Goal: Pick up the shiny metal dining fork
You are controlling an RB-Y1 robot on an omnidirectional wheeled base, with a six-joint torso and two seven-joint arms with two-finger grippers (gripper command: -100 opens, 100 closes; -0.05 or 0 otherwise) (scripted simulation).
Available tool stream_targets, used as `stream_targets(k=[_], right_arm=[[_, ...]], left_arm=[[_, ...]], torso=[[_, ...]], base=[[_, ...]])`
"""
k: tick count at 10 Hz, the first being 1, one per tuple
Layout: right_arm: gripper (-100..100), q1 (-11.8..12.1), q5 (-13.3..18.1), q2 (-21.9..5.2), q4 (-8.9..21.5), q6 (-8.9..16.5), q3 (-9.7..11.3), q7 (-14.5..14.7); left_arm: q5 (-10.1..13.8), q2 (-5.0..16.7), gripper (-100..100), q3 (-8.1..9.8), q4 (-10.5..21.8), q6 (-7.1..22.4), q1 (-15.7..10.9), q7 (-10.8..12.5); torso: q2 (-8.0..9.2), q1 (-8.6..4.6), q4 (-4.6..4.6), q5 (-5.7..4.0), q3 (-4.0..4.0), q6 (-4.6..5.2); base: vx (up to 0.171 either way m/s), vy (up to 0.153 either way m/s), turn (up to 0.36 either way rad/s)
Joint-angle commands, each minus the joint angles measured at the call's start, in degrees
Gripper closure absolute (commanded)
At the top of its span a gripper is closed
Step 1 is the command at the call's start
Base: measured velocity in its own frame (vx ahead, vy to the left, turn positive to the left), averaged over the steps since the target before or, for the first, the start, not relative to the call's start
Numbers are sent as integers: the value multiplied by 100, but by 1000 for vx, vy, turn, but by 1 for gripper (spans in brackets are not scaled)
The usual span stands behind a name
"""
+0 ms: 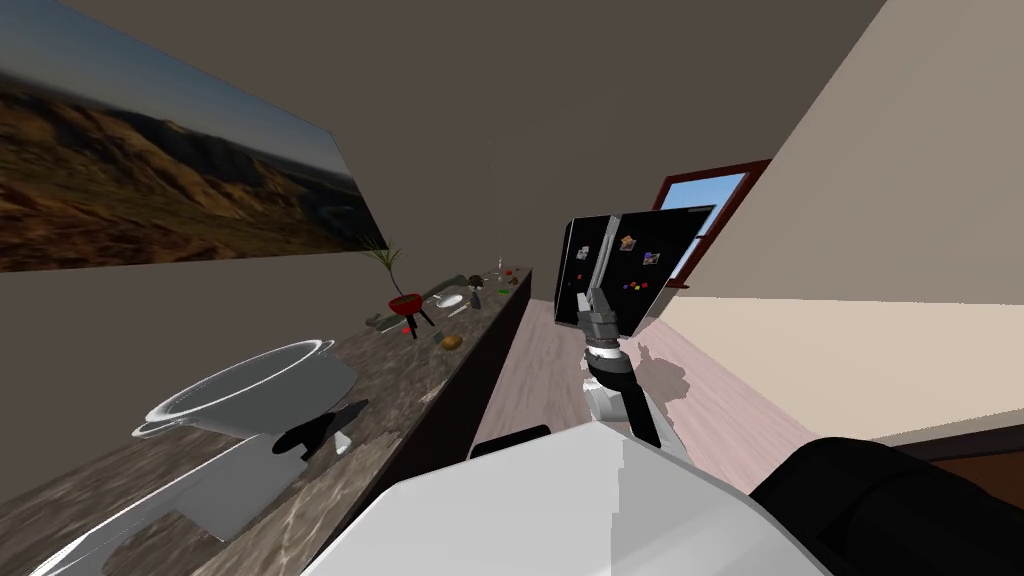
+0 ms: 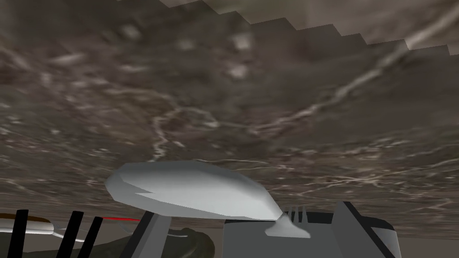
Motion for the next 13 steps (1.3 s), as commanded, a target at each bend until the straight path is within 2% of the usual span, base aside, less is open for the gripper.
stream_targets(k=[1,2,3,5,6,7,10,11,13], right_arm=[[0,0,0,0,0,0,0,0],[0,1,0,0,0,0,0,0],[0,1,0,0,0,0,0,0],[0,0,0,0,0,0,0,0],[0,1,0,0,0,0,0,0],[0,1,0,0,0,0,0,0],[0,1,0,0,0,0,0,0],[0,1,0,0,0,0,0,0],[0,0,0,0,0,0,0,0]], left_arm=[[-31,17,-100,-49,34,-21,-10,286],[-31,17,-100,-49,34,-21,-10,387],[-170,283,-100,-298,105,-130,63,587],[-170,283,-100,-298,105,-130,63,922],[-170,283,-100,-298,105,-130,63,1004],[-309,550,-100,-548,176,-238,135,1213],[-309,550,-100,-548,176,-238,135,1621],[-448,816,-100,-797,247,-346,208,1824],[-448,816,-100,-797,247,-346,208,2148]], torso=[[0,0,0,0,0,0],[-5,-1,-1,0,-2,-3],[-12,-4,-2,-1,-6,-2],[0,-2,0,-1,0,0],[-4,-2,0,0,-2,-3],[-11,-3,-2,0,-6,-2],[-10,6,-2,5,-6,0],[-19,4,-4,5,-10,2],[-8,6,-1,4,-4,3]], base=[[-24,10,18],[-2,-1,31],[-37,-1,-283],[-39,8,-80],[-5,2,31],[-35,1,-284],[-28,7,-47],[-42,-2,-297],[-37,9,-78]])
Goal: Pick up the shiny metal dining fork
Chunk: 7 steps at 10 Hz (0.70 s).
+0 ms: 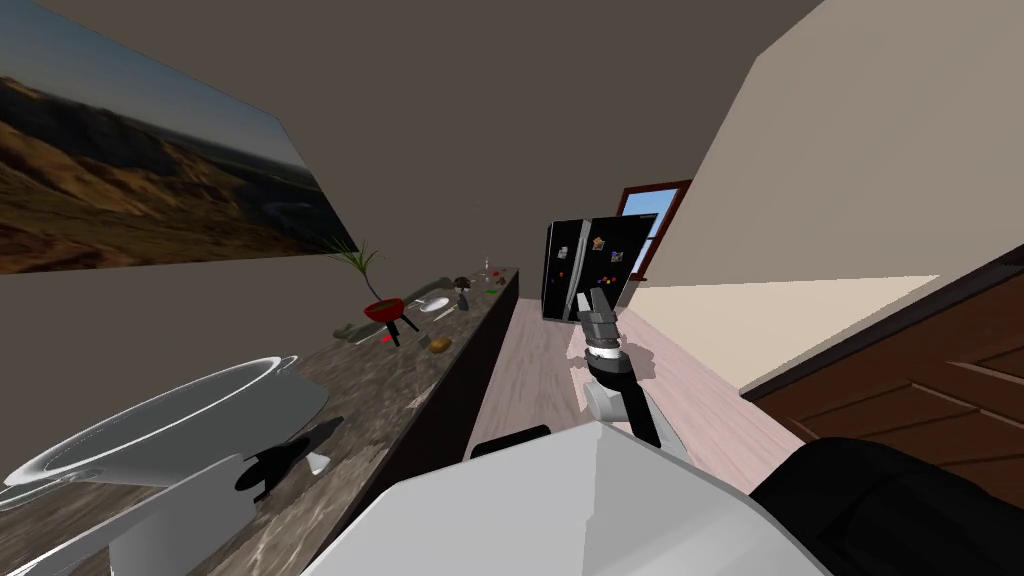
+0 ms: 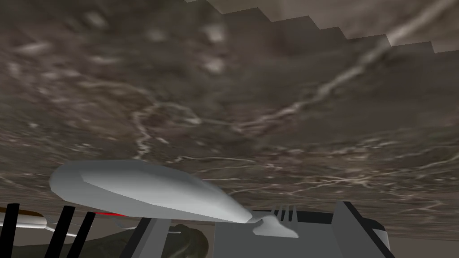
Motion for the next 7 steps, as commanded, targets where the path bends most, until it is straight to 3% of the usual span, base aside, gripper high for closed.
stream_targets(k=[1,2,5,6,7], right_arm=[[0,0,0,0,0,0,0,0],[0,0,0,0,0,0,0,0],[0,0,0,0,0,0,0,0],[0,0,0,0,0,0,0,0],[0,-2,0,0,0,0,1,0]], left_arm=[[-1,3,-100,-18,20,-7,-11,207],[-140,270,-100,-267,91,-115,62,415],[-140,270,-100,-267,91,-115,62,825],[-279,536,-100,-517,163,-223,135,1029],[-279,536,-100,-517,163,-223,135,1179]], torso=[[0,0,0,0,0,0],[-7,-2,-2,0,-4,1],[1,0,0,0,1,-1],[-5,-2,-1,0,-3,1],[0,-5,-1,-2,-1,10]], base=[[-3,-1,31],[-32,-6,-317],[-28,5,-35],[-39,-9,-329],[-52,4,-156]])
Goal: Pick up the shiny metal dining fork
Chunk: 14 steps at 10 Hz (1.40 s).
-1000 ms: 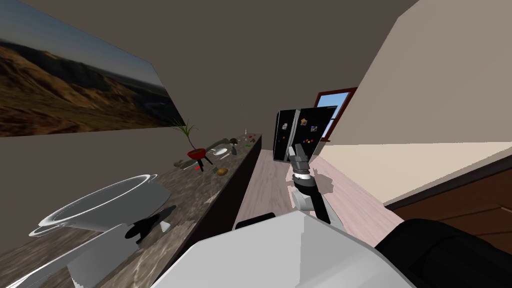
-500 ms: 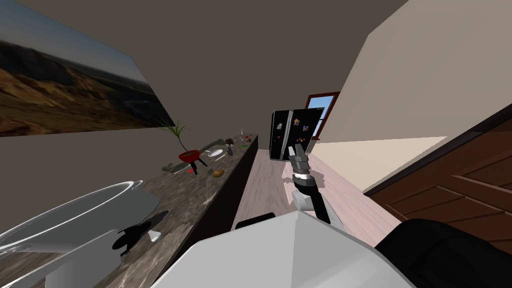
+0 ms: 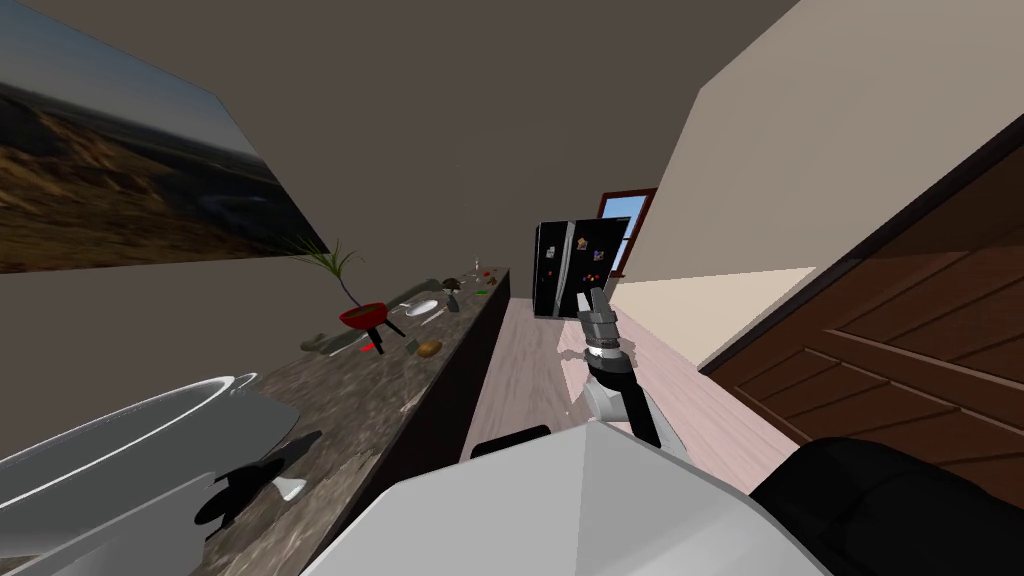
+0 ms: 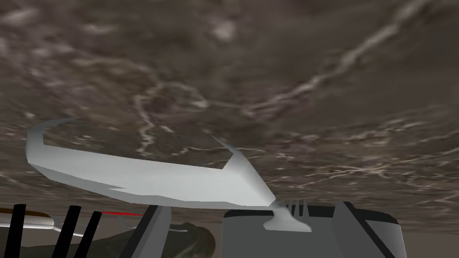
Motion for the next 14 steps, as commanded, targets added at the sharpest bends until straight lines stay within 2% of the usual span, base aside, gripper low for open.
stream_targets(k=[1,2,3,4,8,9,10,12,13,14], right_arm=[[0,0,0,0,0,0,0,0],[0,1,0,0,0,0,0,0],[0,0,0,0,0,0,0,0],[0,1,0,0,0,0,0,0],[0,1,0,0,0,0,0,0],[0,1,0,0,0,0,0,0],[0,1,0,0,0,0,0,0],[0,1,0,0,0,0,0,0],[0,1,0,0,0,0,0,0],[0,2,0,0,0,0,-1,0]], left_arm=[[-16,35,-100,-37,7,-11,5,286],[-16,35,-100,-37,7,-11,5,381],[-14,31,-100,-36,12,-14,2,295],[-14,31,100,-37,12,-14,2,322],[-8,32,100,-29,17,-7,-2,332],[-8,33,0,-28,17,-7,-3,332],[123,-231,100,212,-64,98,-68,46],[123,-231,100,212,-64,98,-68,-236],[262,-498,100,462,-135,206,-141,-432],[262,-498,100,462,-135,206,-141,-579]], torso=[[0,0,0,0,0,0],[-4,2,0,1,-2,-2],[-11,1,-2,1,-6,0],[-14,0,-3,1,-8,0],[-17,4,-8,6,-11,4],[-16,4,-8,7,-11,4],[-16,5,-8,7,-11,3],[-29,9,-17,18,-22,-5],[-24,9,-17,20,-20,3],[-27,11,-19,23,-21,-8]], base=[[-27,5,48],[-5,0,22],[0,0,0],[0,0,0],[0,1,3],[0,0,0],[47,5,247],[45,-6,94],[47,4,262],[54,-9,157]])
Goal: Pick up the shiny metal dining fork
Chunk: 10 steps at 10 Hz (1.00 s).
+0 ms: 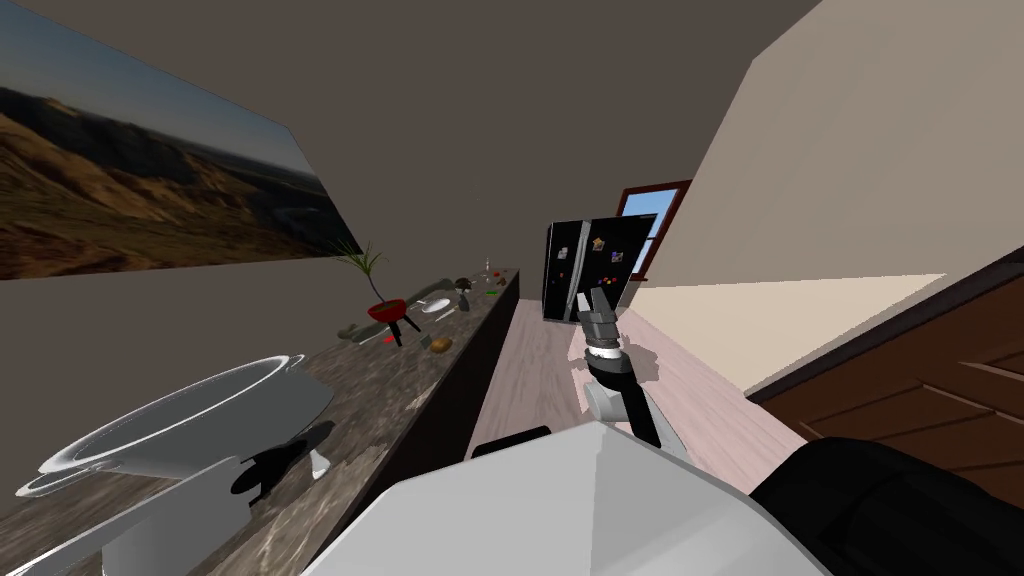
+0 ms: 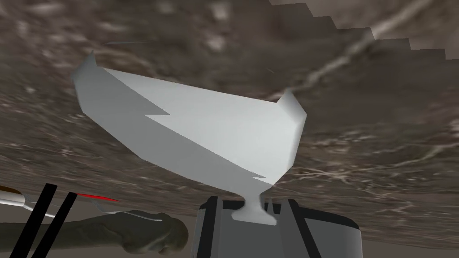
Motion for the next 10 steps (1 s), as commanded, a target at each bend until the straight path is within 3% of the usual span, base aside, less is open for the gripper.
stream_targets(k=[1,2,3,6,7,10], right_arm=[[0,0,0,0,0,0,0,0],[0,-1,0,0,0,0,0,0],[0,-1,0,0,0,0,0,0],[0,-1,0,0,0,0,0,0],[0,-1,0,0,0,0,0,0],[0,-1,0,0,0,0,0,0]], left_arm=[[28,-43,100,22,-11,29,-28,-286],[28,-43,100,22,-11,29,-28,-403],[166,-309,100,272,-83,138,-100,-585],[166,-309,100,272,-83,138,-100,-1020],[305,-576,100,521,-154,246,-173,-1204],[305,-576,100,521,-154,246,-173,-1638]], torso=[[0,0,0,0,0,0],[2,2,-1,4,0,10],[5,3,-1,6,2,15],[-6,3,-3,11,-5,23],[-6,3,-3,11,-5,26],[-12,2,-4,12,-9,26]], base=[[24,-6,10],[1,0,-25],[33,5,296],[26,-6,40],[45,5,253],[27,-9,55]])
